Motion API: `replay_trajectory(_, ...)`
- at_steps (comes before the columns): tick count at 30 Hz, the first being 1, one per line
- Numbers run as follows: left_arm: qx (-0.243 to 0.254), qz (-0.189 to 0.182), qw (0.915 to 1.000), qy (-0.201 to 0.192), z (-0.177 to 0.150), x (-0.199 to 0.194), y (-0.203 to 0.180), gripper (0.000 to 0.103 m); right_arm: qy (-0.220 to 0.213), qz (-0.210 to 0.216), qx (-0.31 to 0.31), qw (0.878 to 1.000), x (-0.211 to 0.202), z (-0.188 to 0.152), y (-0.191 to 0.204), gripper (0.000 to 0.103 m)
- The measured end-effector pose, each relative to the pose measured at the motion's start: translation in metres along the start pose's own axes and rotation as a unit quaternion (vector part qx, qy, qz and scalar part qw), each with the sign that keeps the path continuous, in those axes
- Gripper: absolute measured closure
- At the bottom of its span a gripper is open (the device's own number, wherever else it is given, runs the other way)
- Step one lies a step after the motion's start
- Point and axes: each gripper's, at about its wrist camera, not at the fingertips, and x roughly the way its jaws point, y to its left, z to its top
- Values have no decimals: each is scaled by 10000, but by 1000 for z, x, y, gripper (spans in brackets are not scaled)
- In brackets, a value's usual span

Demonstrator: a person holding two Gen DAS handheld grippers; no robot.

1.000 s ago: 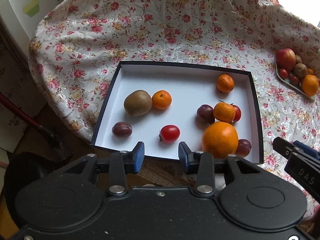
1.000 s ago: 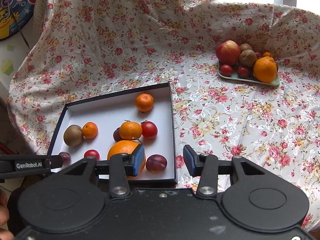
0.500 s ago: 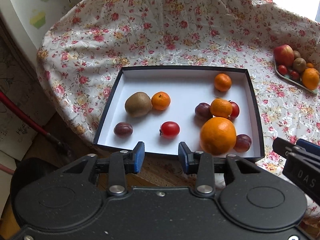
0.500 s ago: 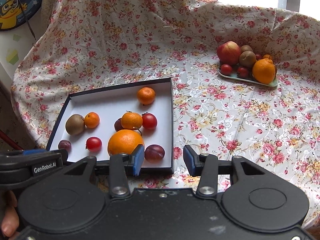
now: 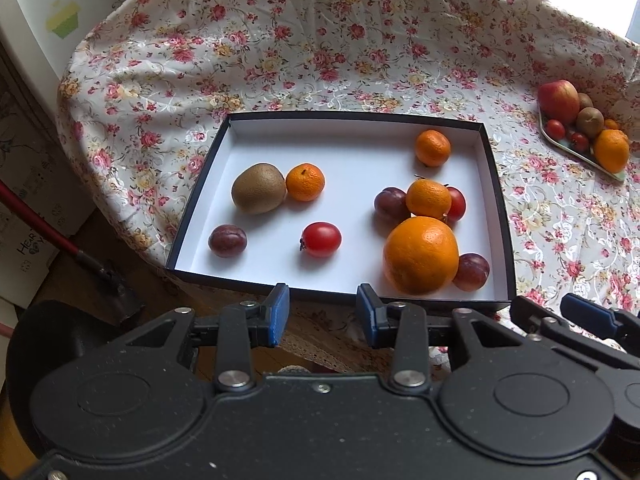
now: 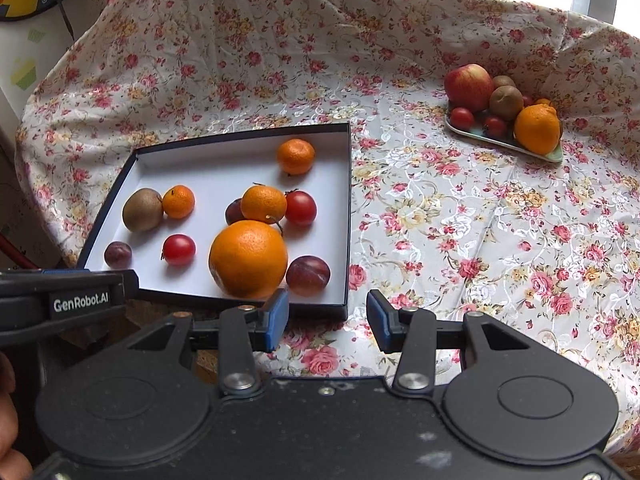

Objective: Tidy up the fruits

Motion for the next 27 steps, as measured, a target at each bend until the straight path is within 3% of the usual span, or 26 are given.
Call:
replay_trajectory(12,409,116,9990,-104,-3,-1,-13,55,191,37,101,9998,9,2,0,56)
replay_trajectory(27,141,67,9999,32,0,3,-4,55,276,-5,27,9996,16,2,6,56)
